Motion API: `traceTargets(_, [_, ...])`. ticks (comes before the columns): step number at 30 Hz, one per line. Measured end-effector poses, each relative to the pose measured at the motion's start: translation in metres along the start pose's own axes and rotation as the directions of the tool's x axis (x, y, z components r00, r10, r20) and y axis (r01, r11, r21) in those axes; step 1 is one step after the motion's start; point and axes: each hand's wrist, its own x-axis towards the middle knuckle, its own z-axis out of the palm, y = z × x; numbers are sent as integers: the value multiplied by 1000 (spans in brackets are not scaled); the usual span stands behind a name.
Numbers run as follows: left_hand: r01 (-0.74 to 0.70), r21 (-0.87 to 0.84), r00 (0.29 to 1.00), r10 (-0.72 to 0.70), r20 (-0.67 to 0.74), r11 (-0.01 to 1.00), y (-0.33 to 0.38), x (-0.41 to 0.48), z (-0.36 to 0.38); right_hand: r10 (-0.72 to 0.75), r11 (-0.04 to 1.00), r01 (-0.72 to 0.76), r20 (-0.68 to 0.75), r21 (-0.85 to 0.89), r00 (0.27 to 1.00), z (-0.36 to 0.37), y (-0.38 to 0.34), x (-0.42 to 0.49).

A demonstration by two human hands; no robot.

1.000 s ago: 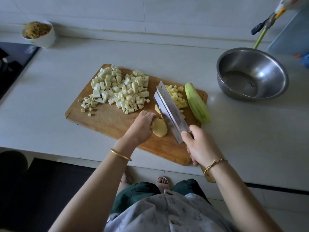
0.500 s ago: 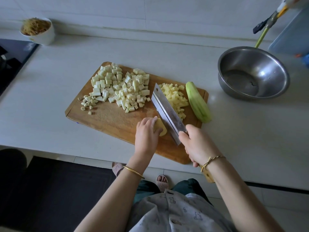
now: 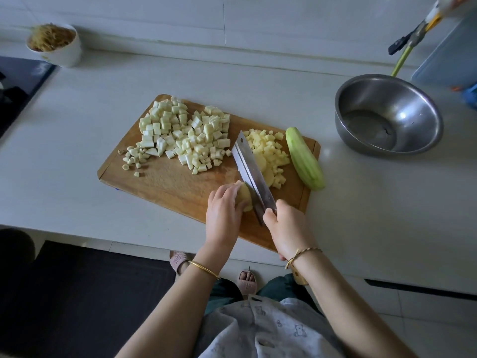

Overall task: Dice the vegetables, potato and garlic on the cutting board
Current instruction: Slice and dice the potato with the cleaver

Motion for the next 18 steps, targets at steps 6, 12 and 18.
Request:
traceTargets(6, [6,-98,1000,-5,13,995,-6,2,-5,-26,984,40,-80,175,996,-4,13,-3])
traceTargets(12, [21,-142,999,-25,-23,990,-5,2,-7,-46,981,56,-55,186,997,-13,5,-10])
traceTargets(18, [19,-135,999,-25,-43,991,-3,2,-6,-15,989,13,10,145,1000,-14,1,-10])
